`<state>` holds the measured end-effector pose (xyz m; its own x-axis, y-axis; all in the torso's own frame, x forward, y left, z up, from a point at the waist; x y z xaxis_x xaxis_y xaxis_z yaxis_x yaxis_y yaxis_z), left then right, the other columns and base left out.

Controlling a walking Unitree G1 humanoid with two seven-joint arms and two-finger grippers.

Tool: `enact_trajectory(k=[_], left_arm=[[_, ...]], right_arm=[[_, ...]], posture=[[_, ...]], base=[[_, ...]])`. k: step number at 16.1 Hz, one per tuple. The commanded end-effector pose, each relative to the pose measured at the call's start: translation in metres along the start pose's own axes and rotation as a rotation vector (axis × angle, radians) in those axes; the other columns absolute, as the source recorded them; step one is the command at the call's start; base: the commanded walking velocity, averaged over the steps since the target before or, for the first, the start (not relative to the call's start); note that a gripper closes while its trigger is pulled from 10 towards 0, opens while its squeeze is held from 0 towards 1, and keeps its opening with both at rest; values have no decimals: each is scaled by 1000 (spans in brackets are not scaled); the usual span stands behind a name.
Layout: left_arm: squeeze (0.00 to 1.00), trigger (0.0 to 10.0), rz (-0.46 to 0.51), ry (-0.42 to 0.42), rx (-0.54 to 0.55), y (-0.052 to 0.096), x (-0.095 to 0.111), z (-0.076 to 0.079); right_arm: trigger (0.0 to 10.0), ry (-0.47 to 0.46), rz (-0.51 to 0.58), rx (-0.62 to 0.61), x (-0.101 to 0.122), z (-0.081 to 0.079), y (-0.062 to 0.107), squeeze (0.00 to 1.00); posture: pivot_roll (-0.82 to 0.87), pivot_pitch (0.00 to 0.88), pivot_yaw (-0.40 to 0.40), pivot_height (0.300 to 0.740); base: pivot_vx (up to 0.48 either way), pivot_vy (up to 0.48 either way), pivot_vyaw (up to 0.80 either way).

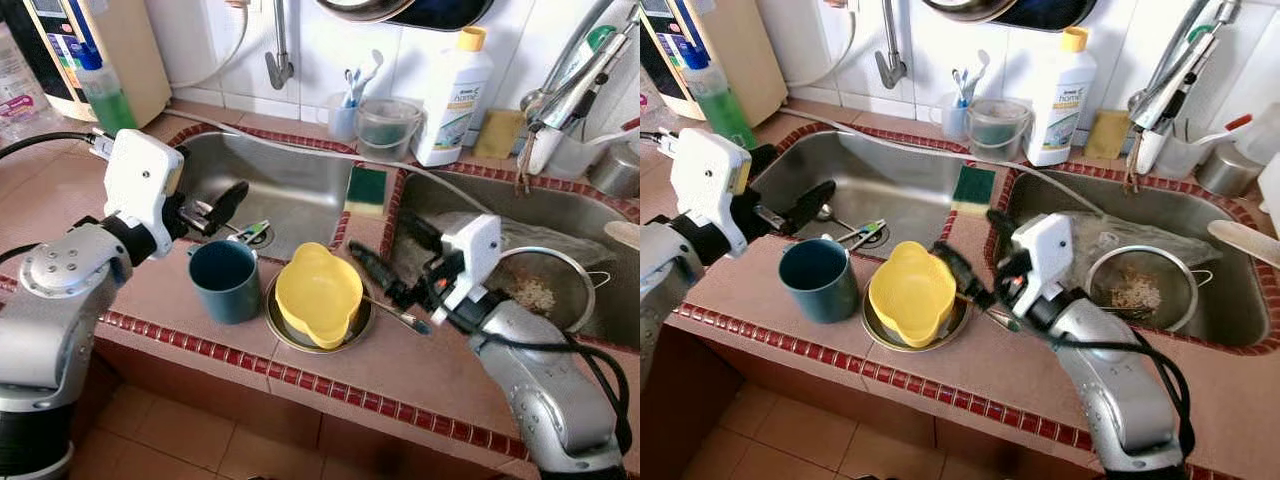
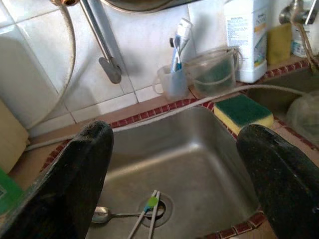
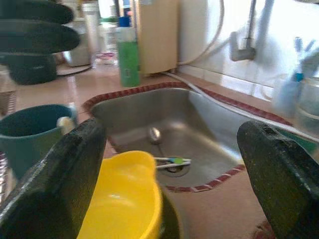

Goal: Kitchen organization

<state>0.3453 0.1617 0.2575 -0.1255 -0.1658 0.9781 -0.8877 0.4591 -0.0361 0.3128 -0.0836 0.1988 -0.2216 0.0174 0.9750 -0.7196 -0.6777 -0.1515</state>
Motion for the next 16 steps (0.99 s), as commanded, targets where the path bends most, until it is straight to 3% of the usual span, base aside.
enact_trajectory(k=[1, 8, 16], left_arm=[[0, 10000, -10, -10, -27, 3, 1, 3], [0, 10000, -153, -45, -140, 17, -16, 9], [0, 10000, -320, -79, -145, 27, -41, 2]], right_arm=[[10000, 8, 3, 44, 4, -8, 1, 0], [10000, 0, -34, 206, 4, -32, 8, 0], [10000, -19, -42, 292, 9, -45, 11, 0]], posture=[[-62, 77, 17, 740], [-53, 82, 2, 740], [-47, 78, -15, 740]], base=[[0, 0, 0], [0, 0, 0], [0, 0, 0]])
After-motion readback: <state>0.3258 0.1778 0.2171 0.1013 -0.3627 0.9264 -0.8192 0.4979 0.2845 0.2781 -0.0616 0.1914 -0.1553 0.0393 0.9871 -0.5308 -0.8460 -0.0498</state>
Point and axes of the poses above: a point about 5 cm out from each wrist's last joint towards the gripper, its own y axis pointing back from the gripper into the wrist, its own x axis along the axis of the wrist's last joint, z = x × y, the point moved 6 cm from there along -y, pointing out of the wrist towards the gripper, and after that the axes turned 7 degrees about y, right-handed, at the moved point
